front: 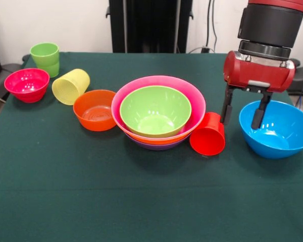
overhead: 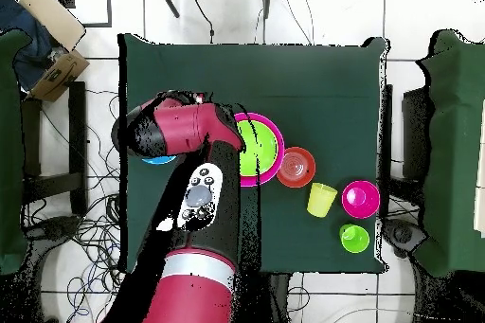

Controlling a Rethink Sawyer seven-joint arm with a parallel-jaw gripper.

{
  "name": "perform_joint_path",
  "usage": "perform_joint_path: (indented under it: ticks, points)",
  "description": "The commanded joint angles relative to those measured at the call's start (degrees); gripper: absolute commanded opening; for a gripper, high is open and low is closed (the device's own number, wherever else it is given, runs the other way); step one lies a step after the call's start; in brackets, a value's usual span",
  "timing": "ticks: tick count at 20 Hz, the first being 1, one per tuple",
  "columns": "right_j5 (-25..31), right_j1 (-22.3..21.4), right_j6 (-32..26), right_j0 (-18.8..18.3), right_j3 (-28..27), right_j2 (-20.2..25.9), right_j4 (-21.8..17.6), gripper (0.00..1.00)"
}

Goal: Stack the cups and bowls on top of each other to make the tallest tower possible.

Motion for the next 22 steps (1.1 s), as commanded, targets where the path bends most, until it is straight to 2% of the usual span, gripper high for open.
perform_joint_path:
  ticks: [1, 4, 10, 22]
  points:
    - [4.03, 2.94, 7.91, 0.04, 6.17, 4.27, 1.18, 1.00]
    - [1.73, 4.68, 5.56, -0.59, 6.69, 5.47, -0.61, 1.00]
    - [0.21, 7.26, 6.86, 1.00, 5.30, 4.13, -0.84, 1.00]
    - [3.60, 7.73, 7.18, 2.51, 4.00, 2.87, 0.27, 1.00]
